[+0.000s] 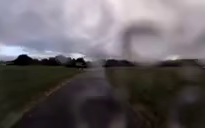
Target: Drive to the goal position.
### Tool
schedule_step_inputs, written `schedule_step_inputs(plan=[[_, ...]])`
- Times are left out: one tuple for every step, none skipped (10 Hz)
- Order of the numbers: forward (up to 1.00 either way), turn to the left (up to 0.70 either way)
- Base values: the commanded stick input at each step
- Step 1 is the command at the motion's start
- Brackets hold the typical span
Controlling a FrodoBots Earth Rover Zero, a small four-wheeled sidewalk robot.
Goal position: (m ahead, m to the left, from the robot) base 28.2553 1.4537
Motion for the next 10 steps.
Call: schedule_step_inputs(plan=[[0.70, 0.14], [0.70, 0.14], [0.70, 0.14], [0.70, 0.14], [0.70, 0.10], [0.70, 0.04], [0.70, 0.00], [0.70, 0.00], [0.70, 0.00], [0.70, 0.00]])
